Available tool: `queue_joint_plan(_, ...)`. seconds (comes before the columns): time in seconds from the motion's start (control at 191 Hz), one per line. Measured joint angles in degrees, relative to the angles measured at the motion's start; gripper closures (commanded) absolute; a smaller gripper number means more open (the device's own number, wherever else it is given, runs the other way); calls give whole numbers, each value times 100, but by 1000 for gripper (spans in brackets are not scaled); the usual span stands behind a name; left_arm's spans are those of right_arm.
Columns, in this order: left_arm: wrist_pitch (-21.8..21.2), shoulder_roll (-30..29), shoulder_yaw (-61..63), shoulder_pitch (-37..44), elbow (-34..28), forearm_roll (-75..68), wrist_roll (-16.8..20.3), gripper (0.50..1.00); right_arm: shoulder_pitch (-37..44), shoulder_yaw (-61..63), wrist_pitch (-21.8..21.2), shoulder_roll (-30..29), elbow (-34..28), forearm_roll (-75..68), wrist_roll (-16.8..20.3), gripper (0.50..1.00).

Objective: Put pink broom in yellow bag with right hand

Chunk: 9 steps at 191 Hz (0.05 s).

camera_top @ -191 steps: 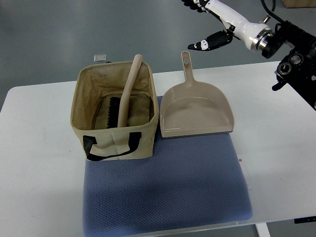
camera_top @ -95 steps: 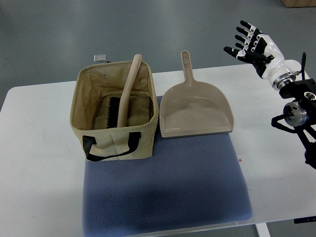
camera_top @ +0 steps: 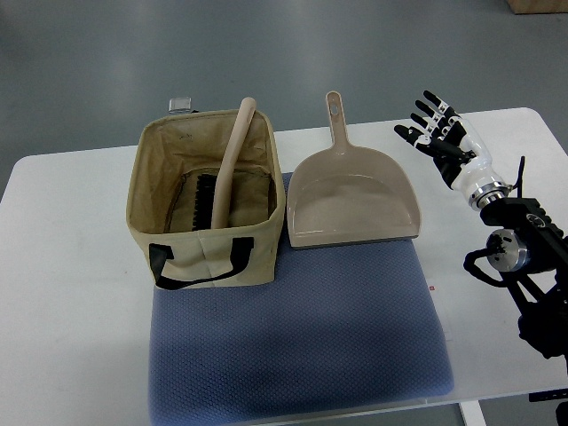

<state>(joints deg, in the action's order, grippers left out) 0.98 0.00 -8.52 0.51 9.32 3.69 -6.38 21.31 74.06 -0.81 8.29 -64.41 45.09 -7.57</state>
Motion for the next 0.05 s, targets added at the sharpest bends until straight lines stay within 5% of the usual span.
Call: queue_joint_plan(0.047,0,0,0,-1,0,0,0,500,-2,0,1,-11,-1,0,0,570)
